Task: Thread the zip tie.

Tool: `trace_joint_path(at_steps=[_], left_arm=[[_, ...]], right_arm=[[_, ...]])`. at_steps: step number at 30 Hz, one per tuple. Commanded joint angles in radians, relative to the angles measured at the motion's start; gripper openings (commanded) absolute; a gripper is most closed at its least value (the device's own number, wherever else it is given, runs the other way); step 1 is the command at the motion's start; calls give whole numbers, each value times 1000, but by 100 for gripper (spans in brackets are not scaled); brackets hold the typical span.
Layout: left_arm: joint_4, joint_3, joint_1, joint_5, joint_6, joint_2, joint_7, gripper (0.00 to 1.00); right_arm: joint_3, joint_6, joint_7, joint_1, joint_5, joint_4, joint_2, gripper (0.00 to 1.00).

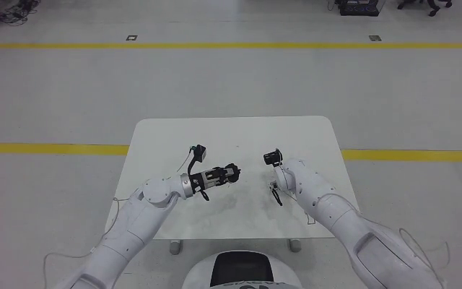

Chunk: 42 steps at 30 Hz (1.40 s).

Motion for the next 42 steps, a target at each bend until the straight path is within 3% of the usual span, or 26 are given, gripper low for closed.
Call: trace_joint_path(at_steps=[1,14,29,42], left_arm=[[0,0,0,0,0,0,0,0],[0,0,0,0,0,0,0,0],[0,0,0,0,0,0,0,0],[0,0,0,0,0,0,0,0]], right_arm=[[0,-1,0,1,-1,6,-3,17],[11,-27,-3,6,-3,33,-22,6],[19,35,-2,-11,-102,8,-29,14],[36,41,10,-12,-144,39,-48,15]])
